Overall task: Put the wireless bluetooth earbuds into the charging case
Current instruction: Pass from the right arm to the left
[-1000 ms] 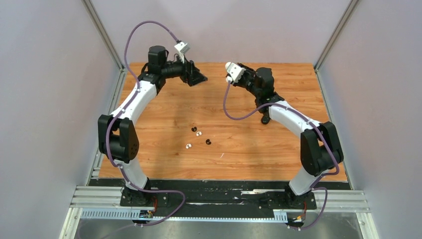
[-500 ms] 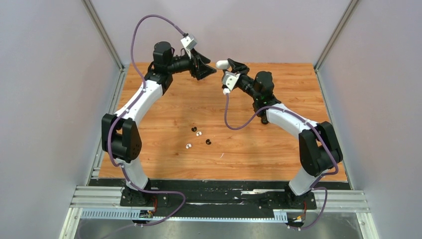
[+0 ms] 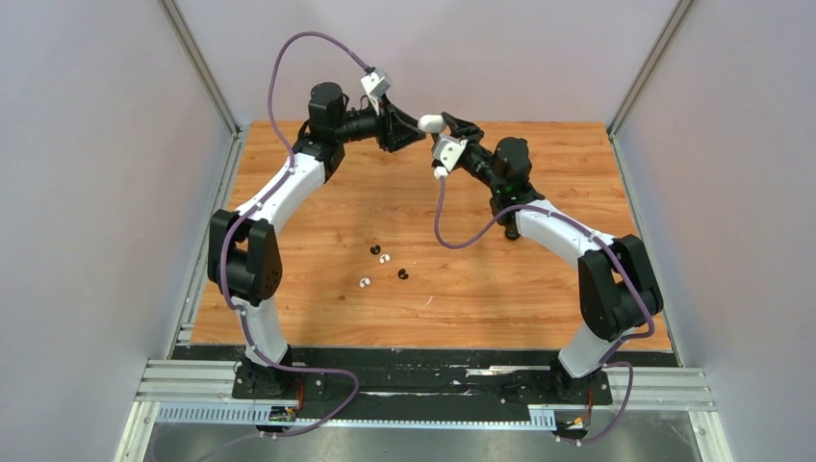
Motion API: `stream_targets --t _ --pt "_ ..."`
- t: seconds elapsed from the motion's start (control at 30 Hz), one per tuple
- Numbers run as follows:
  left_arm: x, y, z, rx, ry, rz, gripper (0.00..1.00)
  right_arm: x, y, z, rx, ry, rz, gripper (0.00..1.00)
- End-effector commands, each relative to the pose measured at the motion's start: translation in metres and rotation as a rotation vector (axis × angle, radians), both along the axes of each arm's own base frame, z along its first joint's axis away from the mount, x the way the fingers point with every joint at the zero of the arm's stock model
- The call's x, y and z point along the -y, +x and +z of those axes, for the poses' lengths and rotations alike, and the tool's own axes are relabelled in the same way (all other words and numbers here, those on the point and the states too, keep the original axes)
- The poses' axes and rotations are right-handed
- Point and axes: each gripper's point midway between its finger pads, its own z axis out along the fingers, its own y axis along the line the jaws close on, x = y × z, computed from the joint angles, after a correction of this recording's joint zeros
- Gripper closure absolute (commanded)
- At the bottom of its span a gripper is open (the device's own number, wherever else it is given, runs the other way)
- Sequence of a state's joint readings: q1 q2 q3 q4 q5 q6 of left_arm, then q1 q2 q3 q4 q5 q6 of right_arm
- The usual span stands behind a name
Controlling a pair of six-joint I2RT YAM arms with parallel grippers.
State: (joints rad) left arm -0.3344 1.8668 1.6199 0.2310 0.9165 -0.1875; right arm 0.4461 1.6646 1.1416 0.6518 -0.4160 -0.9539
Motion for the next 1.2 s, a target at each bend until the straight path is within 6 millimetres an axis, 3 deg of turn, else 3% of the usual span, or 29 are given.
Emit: stream_targets --t 0.0,0.13,0.3,0.43,0.57,0.83,1.07,1.17 --pt "0.008 -0.001 0.039 0.115 -0.054 -0.029 0.48 -0.006 -0.013 0.025 -0.001 0.054 0.052 0.96" --pt "0.01 -0.004 0.041 0.126 -0.058 -0.049 0.48 -0.008 -0.011 0.019 -0.027 0.045 0.05 0.96" --pt "0.013 -0.006 0.041 0.125 -0.066 -0.065 0.4 -0.007 -0.01 0.017 -0.051 0.056 0.042 0.96" --pt "0.015 -0.005 0.04 0.104 -0.067 -0.072 0.45 -0.003 -0.007 0.021 -0.049 0.08 0.019 0.95" --pt "0.014 -0.001 0.035 0.075 -0.07 -0.045 0.34 0.002 -0.005 0.029 -0.048 0.126 -0.01 0.95" --pt "0.016 0.003 0.026 0.031 -0.069 -0.053 0.34 0.003 -0.004 0.033 -0.049 0.15 -0.022 0.96" --pt "0.02 0.005 0.024 0.026 -0.081 -0.081 0.5 0.001 -0.004 0.031 -0.051 0.14 -0.014 0.95" --pt "0.021 0.004 0.023 0.029 -0.081 -0.093 0.64 -0.001 -0.003 0.028 -0.058 0.132 -0.01 0.95"
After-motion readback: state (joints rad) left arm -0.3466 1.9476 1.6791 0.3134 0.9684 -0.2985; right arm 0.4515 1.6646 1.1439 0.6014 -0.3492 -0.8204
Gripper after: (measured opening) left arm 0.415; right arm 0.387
